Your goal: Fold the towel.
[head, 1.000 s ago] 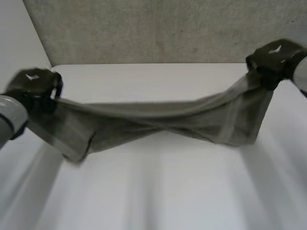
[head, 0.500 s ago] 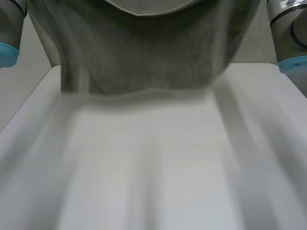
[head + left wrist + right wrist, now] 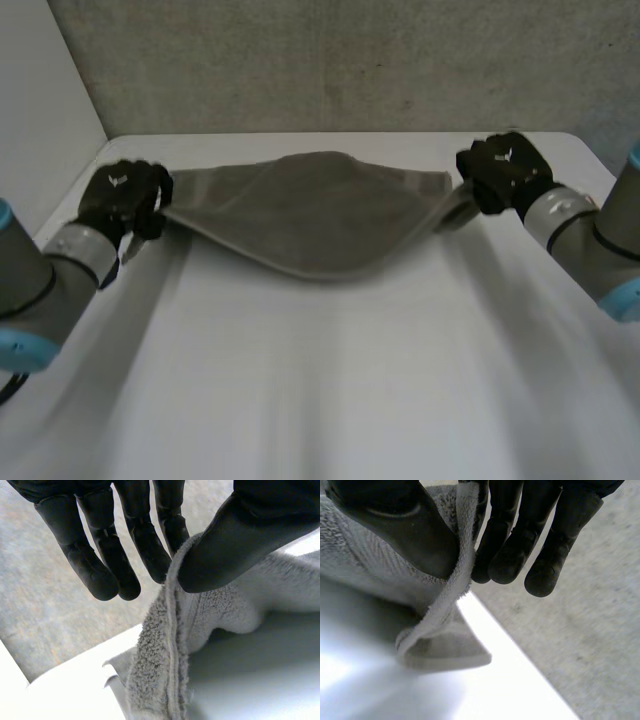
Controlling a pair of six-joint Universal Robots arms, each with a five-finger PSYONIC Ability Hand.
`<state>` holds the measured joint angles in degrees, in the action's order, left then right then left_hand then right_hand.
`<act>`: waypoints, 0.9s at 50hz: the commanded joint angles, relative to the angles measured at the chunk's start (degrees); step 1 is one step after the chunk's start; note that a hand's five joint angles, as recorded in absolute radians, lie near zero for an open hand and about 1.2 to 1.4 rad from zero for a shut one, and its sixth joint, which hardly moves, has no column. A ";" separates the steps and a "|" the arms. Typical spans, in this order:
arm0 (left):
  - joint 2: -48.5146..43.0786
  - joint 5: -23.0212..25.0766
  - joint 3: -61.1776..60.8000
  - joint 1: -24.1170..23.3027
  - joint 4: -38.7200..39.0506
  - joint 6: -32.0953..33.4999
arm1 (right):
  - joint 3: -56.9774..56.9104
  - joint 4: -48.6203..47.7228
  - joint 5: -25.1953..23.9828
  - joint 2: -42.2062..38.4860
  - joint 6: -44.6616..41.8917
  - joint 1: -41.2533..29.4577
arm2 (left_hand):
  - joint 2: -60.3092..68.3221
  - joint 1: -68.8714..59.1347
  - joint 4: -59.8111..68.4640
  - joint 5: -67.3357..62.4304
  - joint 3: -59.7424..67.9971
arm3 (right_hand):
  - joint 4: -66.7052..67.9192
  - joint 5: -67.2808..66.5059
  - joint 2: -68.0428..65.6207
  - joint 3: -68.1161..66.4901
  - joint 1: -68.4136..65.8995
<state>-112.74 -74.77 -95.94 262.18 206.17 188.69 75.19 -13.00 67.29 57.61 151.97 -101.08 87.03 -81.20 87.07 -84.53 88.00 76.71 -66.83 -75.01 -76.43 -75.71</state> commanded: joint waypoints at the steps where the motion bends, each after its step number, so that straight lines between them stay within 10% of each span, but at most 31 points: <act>1: 9.35 0.33 -9.87 1.75 -0.16 8.87 | 8.73 5.06 -0.41 12.23 -1.76 1.93 | -7.03 1.20 -7.07 14.53 -8.00 | 3.29 -3.17 -4.99 -3.57 -4.29; 16: 21.95 9.29 -14.72 8.97 -1.92 9.41 | 9.01 19.76 -1.20 23.43 -2.29 8.00 | -7.03 1.20 -7.07 14.53 -8.00 | 3.29 -3.17 -4.99 -3.57 -4.29; 42: -34.81 -4.68 52.14 -2.19 -24.58 12.22 | -48.98 23.19 14.80 -32.98 -1.85 -0.43 | -7.03 1.20 -7.07 14.53 -8.00 | 3.29 -3.17 -4.99 -3.57 -4.29; 44: -36.23 -4.77 54.54 -2.46 -25.47 12.22 | -50.75 23.28 15.24 -34.23 -1.94 -0.70 | -7.03 1.20 -7.07 14.53 -8.00 | -7.24 7.37 5.54 6.97 6.24; 45: -36.93 -4.77 56.02 -2.72 -26.34 12.14 | -51.45 23.37 15.93 -34.84 -1.85 -1.05 | -27.99 22.16 -28.03 35.49 -28.96 | -37.72 37.84 36.02 37.44 36.72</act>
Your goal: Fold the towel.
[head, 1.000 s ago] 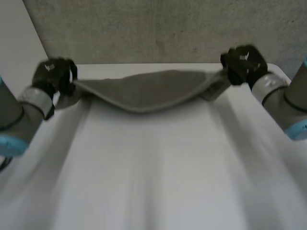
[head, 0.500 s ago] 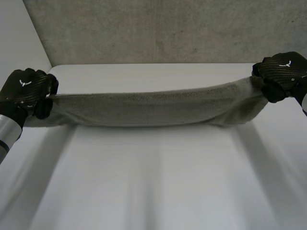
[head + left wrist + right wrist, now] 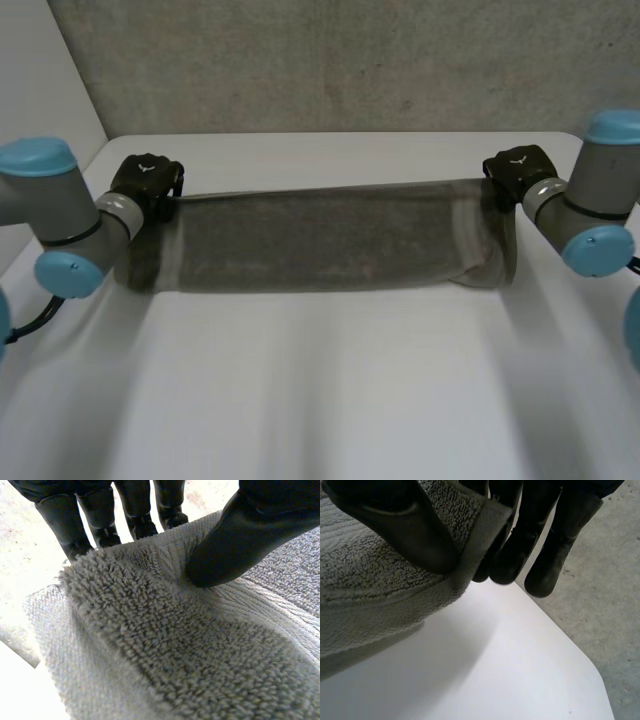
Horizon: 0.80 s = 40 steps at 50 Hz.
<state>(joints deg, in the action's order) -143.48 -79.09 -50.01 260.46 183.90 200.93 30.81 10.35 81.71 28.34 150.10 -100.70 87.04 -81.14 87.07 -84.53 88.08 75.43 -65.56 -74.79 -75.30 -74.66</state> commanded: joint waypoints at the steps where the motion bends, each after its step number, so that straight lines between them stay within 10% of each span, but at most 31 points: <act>1: -6.19 -0.45 10.11 -1.01 -4.08 -0.10 | -7.08 0.02 1.52 -5.58 0.02 -1.43 | -28.21 22.31 -28.25 35.70 -29.25 | -36.75 36.88 36.11 36.62 35.98; 6: -5.50 -2.73 11.43 -1.98 -5.13 -0.27 | -6.47 0.11 5.38 -5.14 0.20 -3.01 | -69.86 63.96 -69.90 77.35 -70.90 | -65.43 65.56 64.79 65.30 64.66; 25: 20.15 -6.43 -15.60 1.10 -3.56 -3.00 | 37.00 -5.51 5.13 27.10 0.20 -3.19 | -73.96 68.06 -73.99 81.45 -75.00 | -65.43 65.56 64.79 65.30 64.66; 40: 31.42 -3.09 -40.34 0.48 13.06 -2.38 | 47.41 -11.85 3.19 25.45 0.20 -1.69 | -73.96 68.07 -74.00 81.45 -75.00 | -42.81 42.94 42.16 42.68 42.03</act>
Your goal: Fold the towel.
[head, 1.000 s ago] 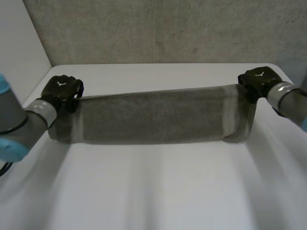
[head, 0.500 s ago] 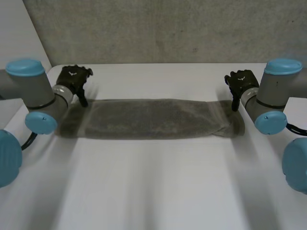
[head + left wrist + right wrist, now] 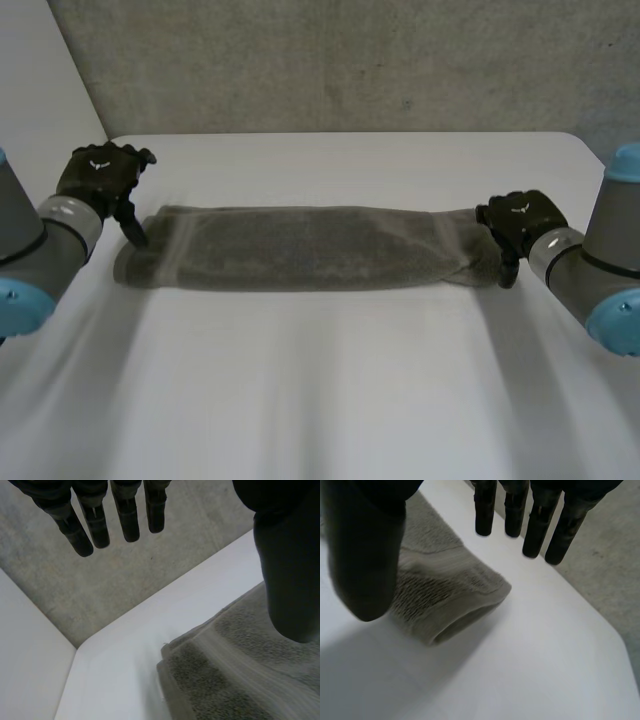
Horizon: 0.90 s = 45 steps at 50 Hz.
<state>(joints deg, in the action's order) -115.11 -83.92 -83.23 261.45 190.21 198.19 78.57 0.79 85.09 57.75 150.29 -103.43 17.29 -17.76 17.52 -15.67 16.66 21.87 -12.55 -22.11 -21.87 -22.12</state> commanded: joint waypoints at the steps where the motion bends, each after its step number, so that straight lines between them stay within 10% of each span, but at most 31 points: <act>1: 3.40 1.75 -7.99 -0.67 7.71 0.35 | -1.13 -3.15 -0.19 -5.70 0.01 1.21 | -4.22 4.69 -4.44 12.60 -3.59 | 13.42 -12.74 -13.18 -13.42 -13.16; 10: 3.49 1.66 -9.23 -1.64 8.34 0.27 | -4.57 -4.57 0.43 -8.79 0.18 3.14 | -4.05 4.52 -4.28 12.43 -3.42 | 58.06 -57.38 -57.83 -58.06 -57.81; 30: 4.81 1.66 -10.81 -1.91 8.07 0.18 | -6.41 -1.41 -0.45 -1.59 -9.49 19.49 | -4.22 4.69 -4.44 12.60 -3.59 | 58.13 -57.45 -57.89 -58.13 -57.88; 45: 5.95 1.04 -8.18 -3.31 8.42 -0.17 | -26.43 -2.63 -1.07 -8.24 -10.54 -17.20 | -4.38 4.86 -4.61 12.77 -3.76 | 58.13 -57.45 -57.89 -58.13 -57.88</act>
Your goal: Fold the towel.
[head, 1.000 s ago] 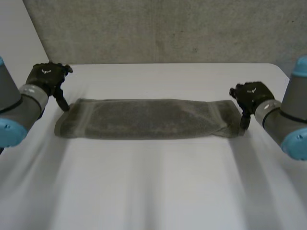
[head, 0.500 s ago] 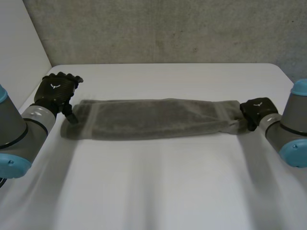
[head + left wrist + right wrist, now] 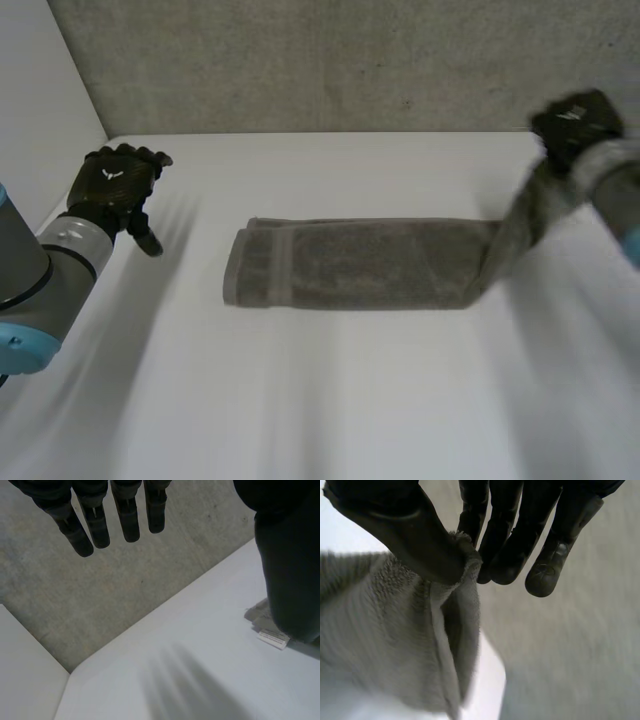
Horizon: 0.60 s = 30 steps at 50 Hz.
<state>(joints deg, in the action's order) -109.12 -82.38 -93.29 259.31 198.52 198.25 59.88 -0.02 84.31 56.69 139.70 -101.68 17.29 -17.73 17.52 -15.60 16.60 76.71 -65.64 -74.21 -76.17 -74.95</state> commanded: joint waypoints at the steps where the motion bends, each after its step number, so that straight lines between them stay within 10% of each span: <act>1: -0.04 -0.50 1.89 -1.17 0.11 -0.24 | -7.76 -1.83 -0.29 -7.21 0.05 -18.99 | -4.38 4.82 -4.61 12.70 -3.69 | 3.29 -4.36 -5.79 -3.83 -5.05; 12: -1.97 -0.58 2.94 -4.07 0.28 -0.06 | -12.51 -2.62 -0.29 -20.65 -0.04 -32.35 | -4.22 4.66 -4.44 12.53 -3.52 | 3.29 -4.36 -5.79 -3.83 -5.05; 16: -2.76 -0.50 2.94 -4.86 0.28 0.03 | -11.46 -2.44 1.12 -20.22 0.74 -31.21 | -4.22 4.66 -4.44 12.53 -3.52 | -64.35 63.27 61.84 63.80 62.59; 30: -3.20 -0.06 2.85 -10.48 0.37 -0.06 | 10.50 -2.79 3.85 -3.62 7.24 -19.09 | -2.87 3.31 -3.10 11.18 -2.18 | -66.71 65.64 64.21 66.17 64.95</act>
<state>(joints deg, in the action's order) -112.26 -82.64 -90.47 251.94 198.89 198.13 60.21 -2.47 88.08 46.59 142.95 -126.44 17.29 -17.60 17.51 -15.61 16.60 14.38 -3.28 -13.72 -13.54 -13.19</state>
